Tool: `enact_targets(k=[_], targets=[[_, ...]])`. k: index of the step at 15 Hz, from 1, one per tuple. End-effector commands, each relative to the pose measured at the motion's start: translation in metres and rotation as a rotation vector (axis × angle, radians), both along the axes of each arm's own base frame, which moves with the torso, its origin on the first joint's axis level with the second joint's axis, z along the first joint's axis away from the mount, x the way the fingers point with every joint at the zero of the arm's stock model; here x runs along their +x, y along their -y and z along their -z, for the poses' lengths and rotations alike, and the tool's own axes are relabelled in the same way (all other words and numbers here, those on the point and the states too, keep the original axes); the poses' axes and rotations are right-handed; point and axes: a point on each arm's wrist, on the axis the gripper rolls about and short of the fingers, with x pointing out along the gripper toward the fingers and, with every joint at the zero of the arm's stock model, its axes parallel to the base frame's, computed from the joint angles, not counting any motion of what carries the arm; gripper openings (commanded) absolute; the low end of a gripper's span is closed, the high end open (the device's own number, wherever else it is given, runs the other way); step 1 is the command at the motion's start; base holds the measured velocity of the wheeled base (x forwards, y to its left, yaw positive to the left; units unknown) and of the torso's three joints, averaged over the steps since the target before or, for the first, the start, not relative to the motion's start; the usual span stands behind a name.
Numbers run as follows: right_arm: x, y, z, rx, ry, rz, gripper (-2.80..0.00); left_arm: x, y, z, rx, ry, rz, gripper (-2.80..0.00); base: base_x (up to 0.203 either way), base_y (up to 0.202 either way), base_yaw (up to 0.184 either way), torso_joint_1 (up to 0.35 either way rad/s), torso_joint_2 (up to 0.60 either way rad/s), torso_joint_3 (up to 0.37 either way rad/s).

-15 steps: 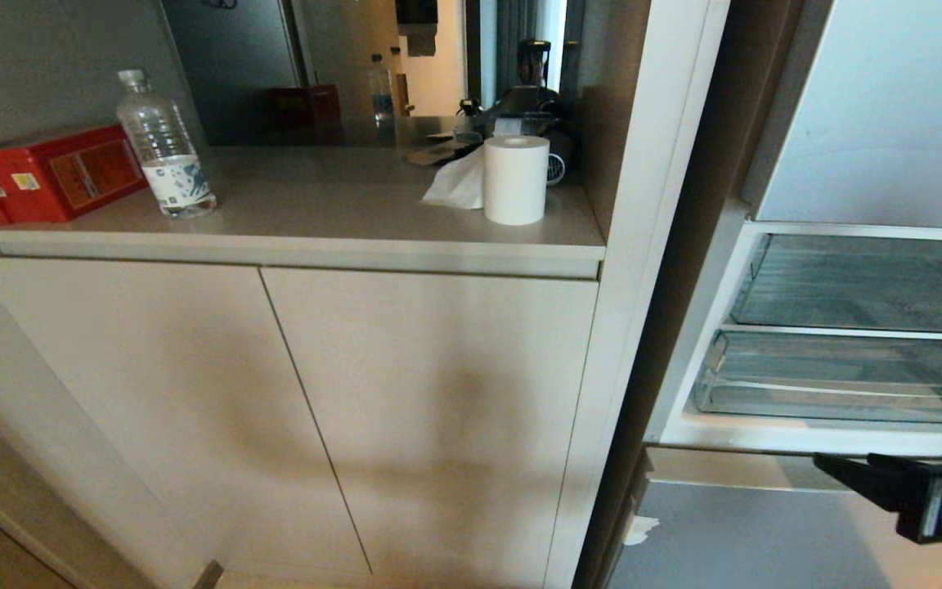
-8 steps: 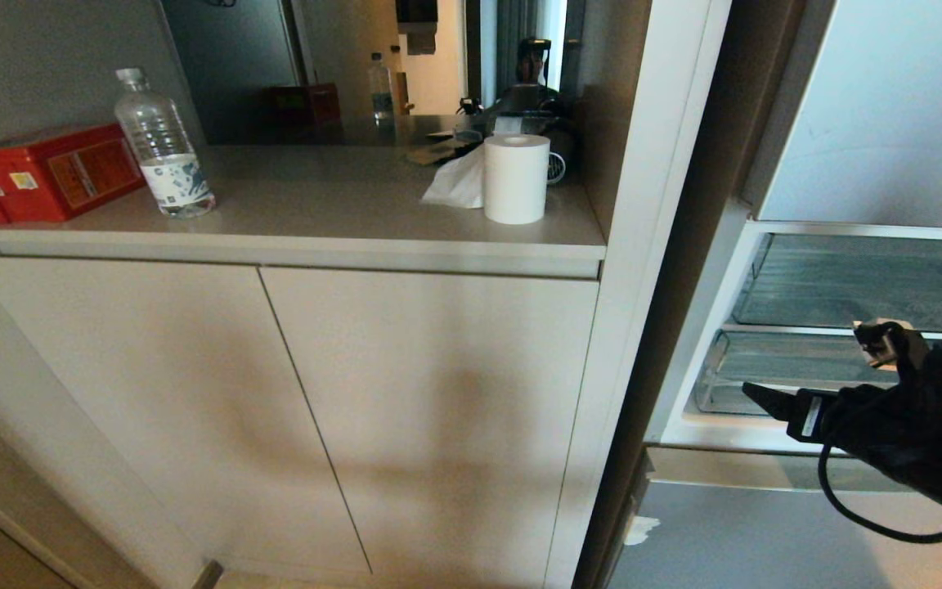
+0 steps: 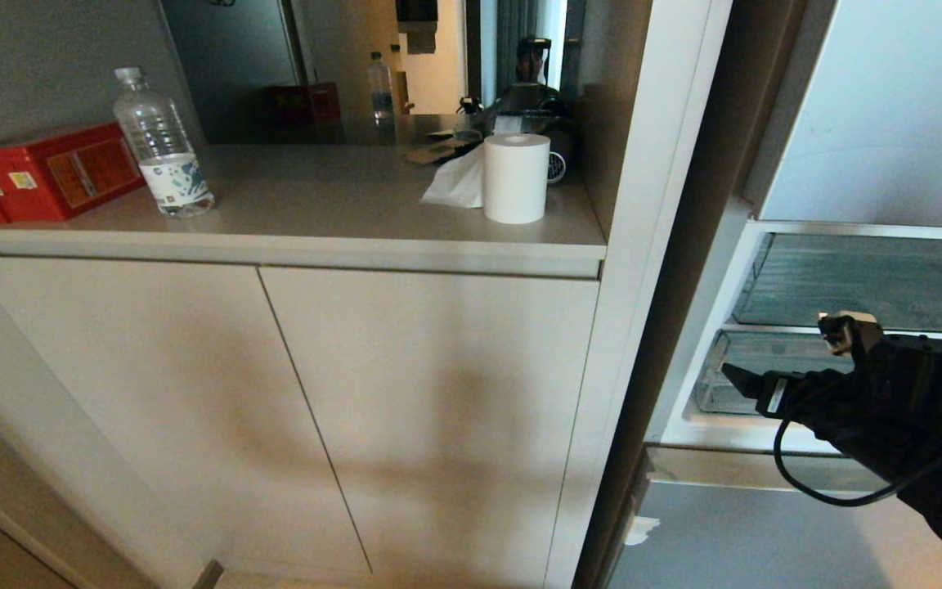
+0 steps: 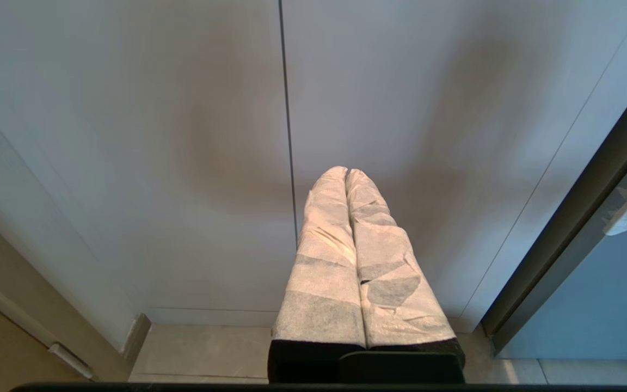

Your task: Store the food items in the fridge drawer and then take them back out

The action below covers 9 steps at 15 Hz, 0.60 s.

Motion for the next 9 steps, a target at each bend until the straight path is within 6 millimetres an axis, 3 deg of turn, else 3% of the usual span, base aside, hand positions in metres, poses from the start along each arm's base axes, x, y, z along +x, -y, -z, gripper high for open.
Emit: enact_targets(k=[1,5,9], targets=[[0.002,-0.004,0.000,0.001,0.007,-0.012,0.00,0.000,0.000,0.000,0.000,-0.001,0.000,-2.80,0.000,0.000,0.000,0.000,0.00,0.000],[-0.001,-0.014,0.000,0.002,0.003,-0.033,0.00,0.000,0.000,0.000,0.000,-0.003,0.000,-2.80,0.000,0.000,0.000,0.000,0.00,0.000],[0.013,-0.019,0.003,-0.016,0.014,0.018,0.00,0.000,0.000,0.000,0.000,-0.002,0.000,-2.80,0.000,0.000,0.000,0.000,0.00,0.000]])
